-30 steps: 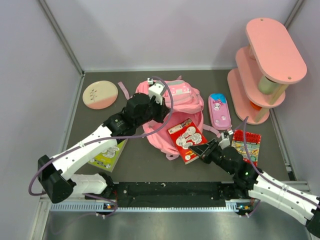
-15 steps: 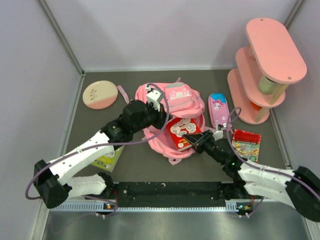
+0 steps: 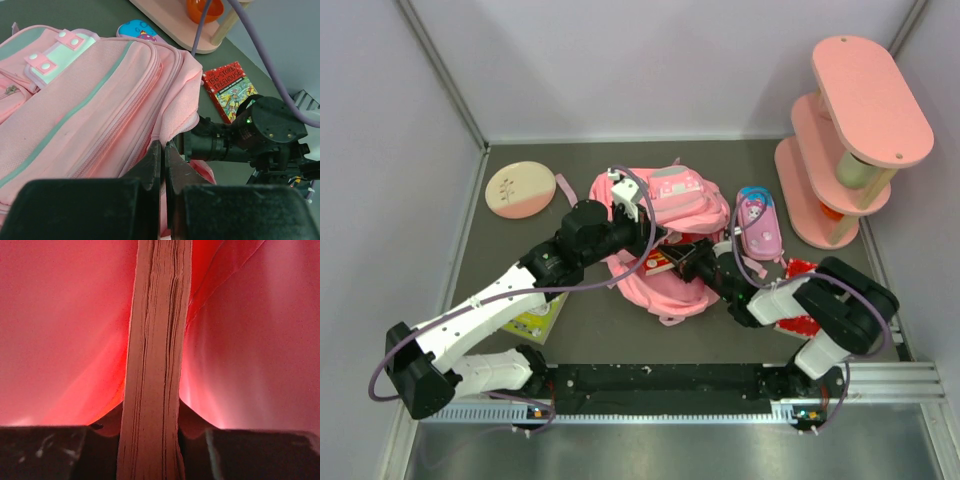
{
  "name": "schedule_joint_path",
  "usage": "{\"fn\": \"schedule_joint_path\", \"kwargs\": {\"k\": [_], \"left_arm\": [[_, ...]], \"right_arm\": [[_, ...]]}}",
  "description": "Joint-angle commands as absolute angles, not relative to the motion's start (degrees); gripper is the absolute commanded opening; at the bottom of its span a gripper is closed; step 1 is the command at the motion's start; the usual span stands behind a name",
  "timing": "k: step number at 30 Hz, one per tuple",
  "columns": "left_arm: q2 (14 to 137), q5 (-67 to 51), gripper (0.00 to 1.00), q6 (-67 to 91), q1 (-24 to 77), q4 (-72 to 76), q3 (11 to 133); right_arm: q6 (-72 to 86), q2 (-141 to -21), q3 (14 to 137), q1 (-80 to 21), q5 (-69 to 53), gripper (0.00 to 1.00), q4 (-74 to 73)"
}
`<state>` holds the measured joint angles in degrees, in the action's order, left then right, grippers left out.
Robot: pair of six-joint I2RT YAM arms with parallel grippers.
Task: Pack the student bag
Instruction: Place the book in the student bag.
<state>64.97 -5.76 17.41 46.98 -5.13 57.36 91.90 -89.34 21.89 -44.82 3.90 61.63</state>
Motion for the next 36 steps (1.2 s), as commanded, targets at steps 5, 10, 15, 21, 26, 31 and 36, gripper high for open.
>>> {"fn": "schedule_joint_path", "kwargs": {"k": [5,10,15,21,26,31,36], "left_arm": [[60.6,-4.9,0.00,14.2,47.3,0.3,59.5],[60.3,-5.4,0.00,14.2,47.4,-1.6,59.8],[60.4,-5.3,0.00,15.0,47.3,-0.4,59.1],[61.2,-5.5,0.00,15.5,47.4,-0.5,59.0],[61.7,-4.9,0.00,15.2,47.4,-0.4,59.1],[61.6,-2.7,0.00,15.4,47.3,-0.4,58.4],[60.9,-1.8,0.00,15.4,47.0,-0.4,56.9]], "right_arm": [[94.0,-98.3,29.5,-43.3,9.3,0.00,74.8],[93.6,-103.8,34.5,-42.8,12.7,0.00,72.6],[95.9,-105.6,38.1,-42.9,16.3,0.00,62.0],[101.4,-108.8,42.1,-43.1,17.5,0.01,52.6],[98.1,-109.6,44.2,-43.5,14.7,0.19,49.6],[94.7,-108.1,40.9,-43.5,10.4,0.61,50.1],[92.9,-105.7,35.2,-43.4,6.8,0.79,51.9]]}}
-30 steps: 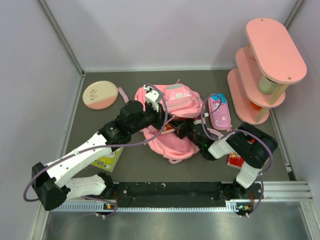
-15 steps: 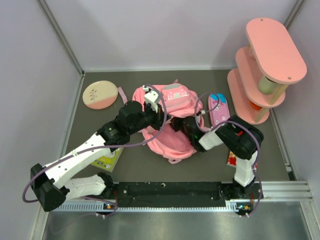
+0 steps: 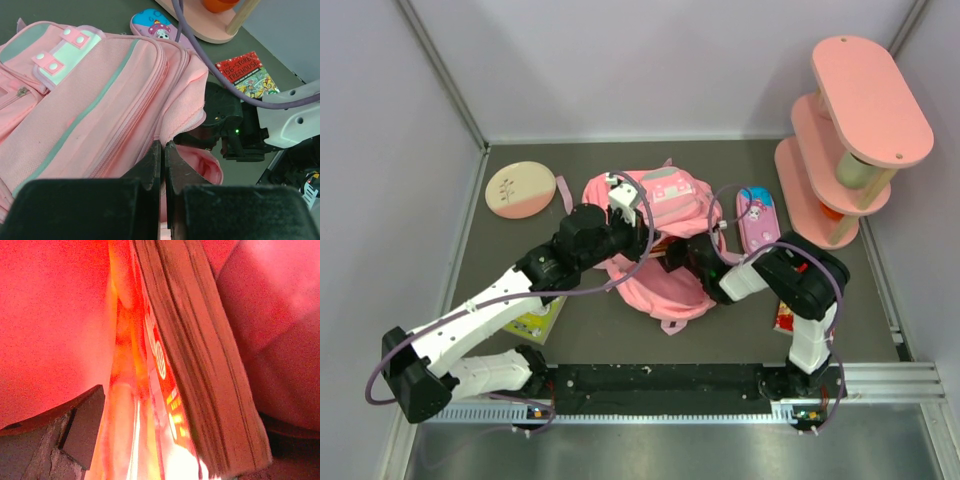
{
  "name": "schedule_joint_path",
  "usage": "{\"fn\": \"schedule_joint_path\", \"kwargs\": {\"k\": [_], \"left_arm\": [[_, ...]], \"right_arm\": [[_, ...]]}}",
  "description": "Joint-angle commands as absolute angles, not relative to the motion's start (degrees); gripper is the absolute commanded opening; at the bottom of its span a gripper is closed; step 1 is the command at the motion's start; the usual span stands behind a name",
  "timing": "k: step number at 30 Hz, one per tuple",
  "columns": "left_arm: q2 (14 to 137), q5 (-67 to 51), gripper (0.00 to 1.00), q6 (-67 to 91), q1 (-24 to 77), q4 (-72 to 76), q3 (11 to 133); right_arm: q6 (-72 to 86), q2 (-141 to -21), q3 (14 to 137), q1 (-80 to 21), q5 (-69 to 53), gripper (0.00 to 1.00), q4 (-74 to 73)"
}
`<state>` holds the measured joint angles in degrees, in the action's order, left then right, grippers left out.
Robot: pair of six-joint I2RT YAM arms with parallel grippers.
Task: Pack the student bag
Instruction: Place the book in the student bag.
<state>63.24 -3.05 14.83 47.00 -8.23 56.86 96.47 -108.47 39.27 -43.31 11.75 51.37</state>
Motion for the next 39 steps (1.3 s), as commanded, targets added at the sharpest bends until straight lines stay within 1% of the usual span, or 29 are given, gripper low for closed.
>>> {"fn": "schedule_joint_path", "kwargs": {"k": [1,6,12,14,16,18,22,24,27,28,30,31,32,33,34,35,37,38,39], "left_arm": [[60.7,-1.7,0.00,15.4,47.0,-0.5,56.6],[60.3,-1.3,0.00,15.2,46.7,-0.4,55.4],[60.1,-1.1,0.00,15.3,46.5,-0.4,54.1],[59.9,-1.1,0.00,15.4,46.5,1.2,53.5],[60.0,-1.3,0.00,15.6,46.4,1.5,53.2],[60.0,-1.6,0.00,15.6,46.3,1.6,52.7],[60.0,-1.4,0.00,15.9,46.2,1.5,51.8],[59.8,-1.0,0.00,15.9,46.2,1.2,51.1],[59.6,2.6,0.00,16.9,46.1,0.4,50.0],[59.4,3.6,0.00,16.9,46.1,0.5,49.7],[59.6,4.5,0.00,17.7,45.6,1.6,48.2],[59.8,4.6,0.00,18.0,45.4,2.2,47.6],[59.9,4.6,0.00,18.8,45.0,2.5,46.8],[60.3,4.6,0.00,19.2,44.8,3.2,46.3],[60.7,4.6,0.00,20.2,44.7,3.4,45.4],[60.8,4.0,0.00,20.8,44.4,3.5,45.0],[60.7,3.0,0.00,22.8,44.1,4.5,43.2],[60.4,1.3,0.00,23.3,44.1,5.4,42.3],[60.2,1.0,0.00,23.7,44.1,6.4,41.4]], "right_arm": [[92.8,-104.9,34.5,-43.5,6.3,0.80,52.2],[92.5,-101.3,30.9,-43.5,4.1,0.82,49.8],[91.6,-94.9,25.6,-43.5,4.5,0.83,48.1],[91.1,-93.3,24.1,-43.6,4.7,0.82,47.8],[90.2,-91.5,23.9,-43.5,4.4,0.79,46.5],[89.7,-89.8,23.6,-43.5,3.8,0.78,46.6],[87.2,-85.3,23.8,-43.6,3.7,0.75,42.3],[81.8,-81.6,24.8,-43.9,4.0,0.75,34.2],[75.5,-71.0,24.0,-44.2,6.0,0.76,20.4],[74.3,-64.2,23.5,-44.1,6.5,0.76,17.2],[70.7,-57.6,22.5,-44.4,9.6,0.77,5.2],[68.6,-50.6,21.9,-44.6,10.5,0.77,2.1],[67.8,-47.3,21.4,-44.6,12.4,0.77,0.2],[67.4,-43.5,20.9,-44.7,13.5,0.77,-7.9],[66.2,-40.4,19.8,-44.6,14.7,0.78,-10.2],[65.3,-33.7,19.3,-44.6,15.7,0.77,-12.2],[64.3,-28.4,18.9,-44.6,17.4,0.78,-19.3],[64.1,-24.0,19.1,-44.6,18.9,0.78,-21.1],[63.7,-22.4,19.2,-44.6,19.7,0.78,-24.0]]}}
